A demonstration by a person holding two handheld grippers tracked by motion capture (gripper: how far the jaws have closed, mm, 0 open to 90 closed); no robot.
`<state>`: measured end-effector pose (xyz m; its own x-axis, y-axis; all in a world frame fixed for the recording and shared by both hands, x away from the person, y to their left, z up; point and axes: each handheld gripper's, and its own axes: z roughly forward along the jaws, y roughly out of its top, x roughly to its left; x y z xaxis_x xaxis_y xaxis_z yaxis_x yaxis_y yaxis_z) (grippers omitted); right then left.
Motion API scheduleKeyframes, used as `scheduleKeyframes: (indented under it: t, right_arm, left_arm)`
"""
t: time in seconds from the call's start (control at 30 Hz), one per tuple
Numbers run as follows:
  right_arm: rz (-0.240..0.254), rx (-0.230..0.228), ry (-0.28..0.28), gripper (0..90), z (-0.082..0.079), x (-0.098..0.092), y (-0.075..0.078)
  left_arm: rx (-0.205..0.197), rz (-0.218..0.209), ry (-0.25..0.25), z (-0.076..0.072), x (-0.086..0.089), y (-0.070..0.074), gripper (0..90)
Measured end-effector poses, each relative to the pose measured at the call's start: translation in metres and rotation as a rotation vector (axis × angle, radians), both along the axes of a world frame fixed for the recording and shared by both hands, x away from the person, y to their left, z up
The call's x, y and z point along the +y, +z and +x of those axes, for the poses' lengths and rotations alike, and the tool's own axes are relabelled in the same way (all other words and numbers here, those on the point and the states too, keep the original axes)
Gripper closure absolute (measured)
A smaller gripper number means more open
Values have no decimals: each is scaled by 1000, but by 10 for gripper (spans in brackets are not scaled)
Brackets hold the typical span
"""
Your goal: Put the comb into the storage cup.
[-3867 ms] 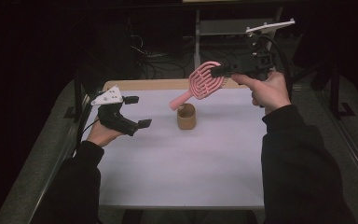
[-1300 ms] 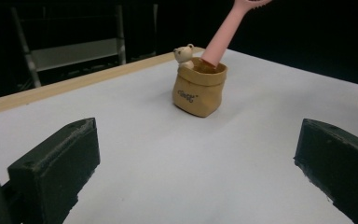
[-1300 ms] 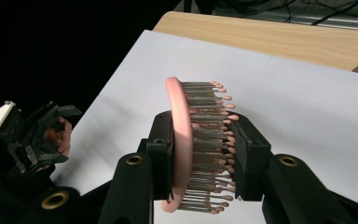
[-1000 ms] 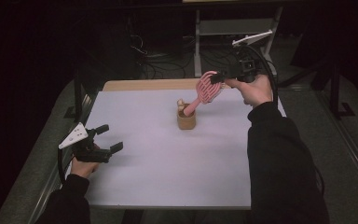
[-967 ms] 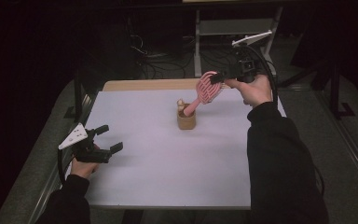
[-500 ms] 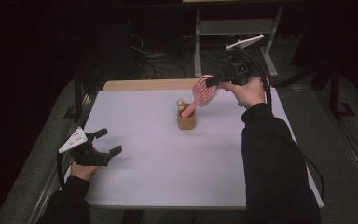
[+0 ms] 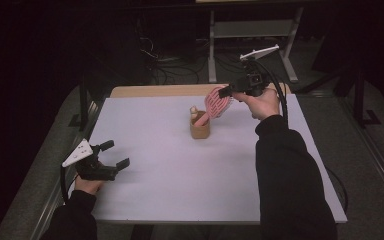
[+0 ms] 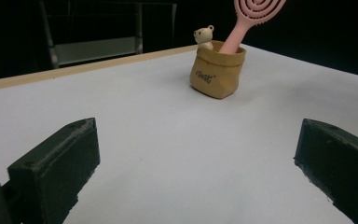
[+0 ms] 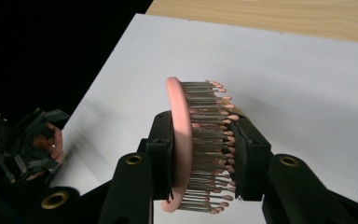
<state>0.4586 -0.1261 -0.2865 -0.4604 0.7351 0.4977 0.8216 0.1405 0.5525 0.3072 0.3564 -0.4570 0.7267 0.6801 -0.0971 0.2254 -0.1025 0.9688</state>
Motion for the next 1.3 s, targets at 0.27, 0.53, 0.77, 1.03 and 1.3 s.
scheduleKeyframes:
  t: [0.27, 0.53, 0.77, 1.03, 1.3]
  right_arm:
    - [12, 31, -18, 629, 3, -2, -10]
    - [31, 28, -53, 606, 1, -8, -12]
    - [62, 21, -36, 519, -2, -16, -10]
    - [33, -48, -11, 230, -6, -19, -10]
    - [-4, -117, -42, 0, -14, -34, -10]
  left_arm:
    - [8, 20, -8, 0, -2, -3, 0]
    - [23, 17, -23, 2, -3, -4, 0]
    - [25, 17, -24, 1, -4, -4, 0]
    - [31, 16, -36, 1, -6, -3, 0]
    - [39, 11, -31, 1, -5, -3, 0]
